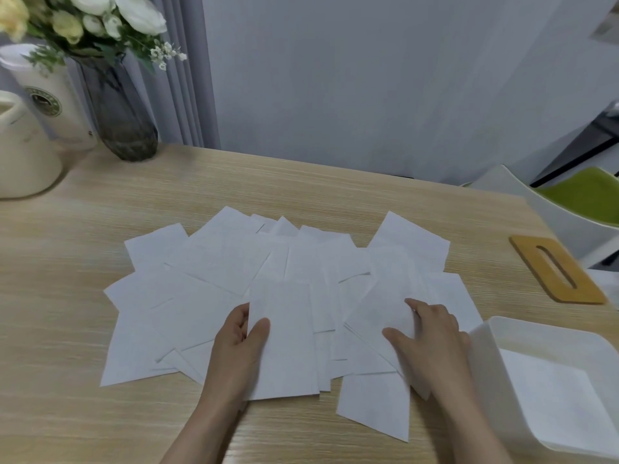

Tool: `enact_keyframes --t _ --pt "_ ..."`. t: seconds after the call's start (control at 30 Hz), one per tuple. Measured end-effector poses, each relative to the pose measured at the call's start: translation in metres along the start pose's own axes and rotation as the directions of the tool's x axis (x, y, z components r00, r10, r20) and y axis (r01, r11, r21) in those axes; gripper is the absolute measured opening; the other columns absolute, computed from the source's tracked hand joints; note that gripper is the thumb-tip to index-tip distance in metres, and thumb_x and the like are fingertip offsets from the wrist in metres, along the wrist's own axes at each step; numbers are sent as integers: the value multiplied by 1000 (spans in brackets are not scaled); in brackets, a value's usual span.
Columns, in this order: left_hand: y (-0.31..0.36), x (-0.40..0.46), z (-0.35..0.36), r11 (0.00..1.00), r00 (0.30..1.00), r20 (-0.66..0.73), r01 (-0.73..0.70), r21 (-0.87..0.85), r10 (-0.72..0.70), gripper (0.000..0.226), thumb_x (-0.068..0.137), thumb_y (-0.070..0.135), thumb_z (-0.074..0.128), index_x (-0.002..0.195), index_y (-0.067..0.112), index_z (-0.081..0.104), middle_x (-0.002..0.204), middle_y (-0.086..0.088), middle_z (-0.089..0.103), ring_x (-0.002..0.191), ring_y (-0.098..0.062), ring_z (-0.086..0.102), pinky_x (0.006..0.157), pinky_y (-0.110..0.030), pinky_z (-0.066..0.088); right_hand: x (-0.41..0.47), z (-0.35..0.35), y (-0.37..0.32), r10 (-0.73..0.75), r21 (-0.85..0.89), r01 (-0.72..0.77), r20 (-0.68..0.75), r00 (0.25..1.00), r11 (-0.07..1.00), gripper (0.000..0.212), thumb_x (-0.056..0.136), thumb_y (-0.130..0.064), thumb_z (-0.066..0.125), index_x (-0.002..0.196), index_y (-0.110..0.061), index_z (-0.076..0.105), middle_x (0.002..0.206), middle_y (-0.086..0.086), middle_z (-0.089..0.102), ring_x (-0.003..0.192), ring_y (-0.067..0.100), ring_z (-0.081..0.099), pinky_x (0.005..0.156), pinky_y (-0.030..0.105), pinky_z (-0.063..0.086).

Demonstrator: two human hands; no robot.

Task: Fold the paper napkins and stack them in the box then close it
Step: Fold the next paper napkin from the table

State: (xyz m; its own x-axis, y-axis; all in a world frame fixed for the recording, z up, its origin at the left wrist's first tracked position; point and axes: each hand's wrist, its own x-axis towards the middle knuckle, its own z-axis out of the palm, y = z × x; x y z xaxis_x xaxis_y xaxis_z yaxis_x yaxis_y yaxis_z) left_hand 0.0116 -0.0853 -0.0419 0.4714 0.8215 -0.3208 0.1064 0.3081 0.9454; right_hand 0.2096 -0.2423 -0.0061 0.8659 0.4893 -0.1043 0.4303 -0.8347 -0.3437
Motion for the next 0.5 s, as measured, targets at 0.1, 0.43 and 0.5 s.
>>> enact_keyframes --t 0.1,0.43,0.5 --pt "-1 1 0 1000 1000 -3 0 -1 0 21 96 11 57 109 27 63 100 3 76 89 -17 72 79 -38 55 -2 -2 -2 -7 -44 6 -22 1000 999 60 86 -47 59 139 -29 40 130 -2 46 127 20 36 99 37 25" --pt "-4 3 0 1000 1000 4 -6 -7 6 22 96 10 56 109 26 64 100 3 76 91 -18 72 81 -40 55 -6 -15 -6 38 330 -5 -95 995 944 16 91 -22 58 94 -24 73 89 -10 72 92 18 64 82 39 49" --pt "-4 4 0 1000 1000 2 -6 -10 6 21 96 10 57 109 25 64 100 2 76 91 -18 72 82 -41 55 -6 -18 -8 59 512 -18 -63 996 859 16 90 -18 59 89 -26 73 86 -14 71 91 12 65 79 35 50"
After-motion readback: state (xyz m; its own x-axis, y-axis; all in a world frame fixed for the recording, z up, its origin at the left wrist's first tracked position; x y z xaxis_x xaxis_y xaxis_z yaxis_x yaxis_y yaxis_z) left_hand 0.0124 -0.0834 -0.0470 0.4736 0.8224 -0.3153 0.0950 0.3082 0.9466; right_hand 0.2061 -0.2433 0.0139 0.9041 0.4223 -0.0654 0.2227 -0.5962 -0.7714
